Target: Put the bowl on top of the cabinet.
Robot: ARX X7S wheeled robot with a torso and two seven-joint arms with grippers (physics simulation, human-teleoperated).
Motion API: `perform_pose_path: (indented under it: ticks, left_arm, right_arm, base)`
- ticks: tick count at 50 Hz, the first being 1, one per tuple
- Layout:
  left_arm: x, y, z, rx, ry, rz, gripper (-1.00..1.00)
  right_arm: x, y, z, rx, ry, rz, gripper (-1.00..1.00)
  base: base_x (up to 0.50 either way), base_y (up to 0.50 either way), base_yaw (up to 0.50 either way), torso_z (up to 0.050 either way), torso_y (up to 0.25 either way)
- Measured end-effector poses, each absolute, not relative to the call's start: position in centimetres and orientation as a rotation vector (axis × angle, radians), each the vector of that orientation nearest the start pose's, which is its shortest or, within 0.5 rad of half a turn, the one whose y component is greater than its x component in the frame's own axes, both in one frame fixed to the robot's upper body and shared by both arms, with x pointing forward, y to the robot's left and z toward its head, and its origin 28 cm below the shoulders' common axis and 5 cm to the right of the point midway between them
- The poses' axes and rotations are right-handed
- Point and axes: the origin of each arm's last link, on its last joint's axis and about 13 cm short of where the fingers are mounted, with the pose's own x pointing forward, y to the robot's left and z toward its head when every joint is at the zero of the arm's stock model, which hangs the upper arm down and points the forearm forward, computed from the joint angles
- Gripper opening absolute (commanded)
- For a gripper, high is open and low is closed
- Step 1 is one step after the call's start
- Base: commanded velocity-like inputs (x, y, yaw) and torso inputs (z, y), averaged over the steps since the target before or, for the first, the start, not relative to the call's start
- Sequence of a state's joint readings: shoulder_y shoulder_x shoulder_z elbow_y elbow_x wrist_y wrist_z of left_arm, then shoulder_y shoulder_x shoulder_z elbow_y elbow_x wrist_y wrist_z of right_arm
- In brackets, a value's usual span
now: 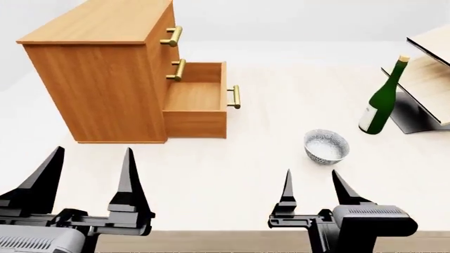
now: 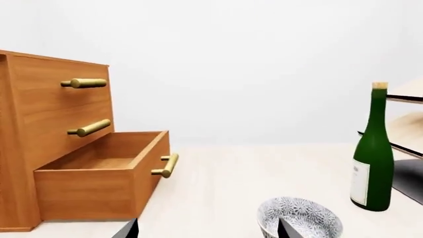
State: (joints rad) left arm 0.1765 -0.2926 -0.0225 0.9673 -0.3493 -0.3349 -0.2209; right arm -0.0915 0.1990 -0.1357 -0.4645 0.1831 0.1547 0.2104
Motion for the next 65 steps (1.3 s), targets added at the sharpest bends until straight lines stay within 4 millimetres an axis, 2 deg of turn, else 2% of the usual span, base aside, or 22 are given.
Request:
perform_pose_path:
  ticks: [23, 33, 41, 47, 65]
  left_arm:
    - [13.89, 22.23, 15.72, -0.066, -0.410, -0.068, 1.00]
    - [13.91, 22.23, 15.72, -0.064, -0.410, -0.067, 1.00]
    - [13.85, 22.22, 15.77, -0.065, -0.410, -0.068, 1.00]
    - [13.86, 22.21, 15.76, -0.065, -0.410, -0.070, 1.00]
    - [13.77, 22.19, 15.76, -0.066, -0.411, -0.072, 1.00]
  right_arm:
    - [18.39, -9.96, 8.27, 0.023, -0.204, 0.013, 1.00]
    - [18.44, -9.89, 8.25, 0.026, -0.206, 0.015, 1.00]
    - [18.34, -9.94, 8.34, 0.035, -0.216, 0.009, 1.00]
    - [18.36, -10.00, 8.47, 0.040, -0.223, 0.004, 1.00]
    - [18.25, -10.06, 8.60, 0.045, -0.246, 0.001, 1.00]
  base:
    - [0.00, 0.46, 0.00, 0.000, 0.000]
    - [0.00, 0.00, 0.00, 0.000, 0.000]
    - [0.47, 0.00, 0.00, 0.000, 0.000]
    - [0.00, 0.00, 0.00, 0.000, 0.000]
    - [0.49, 0.00, 0.00, 0.000, 0.000]
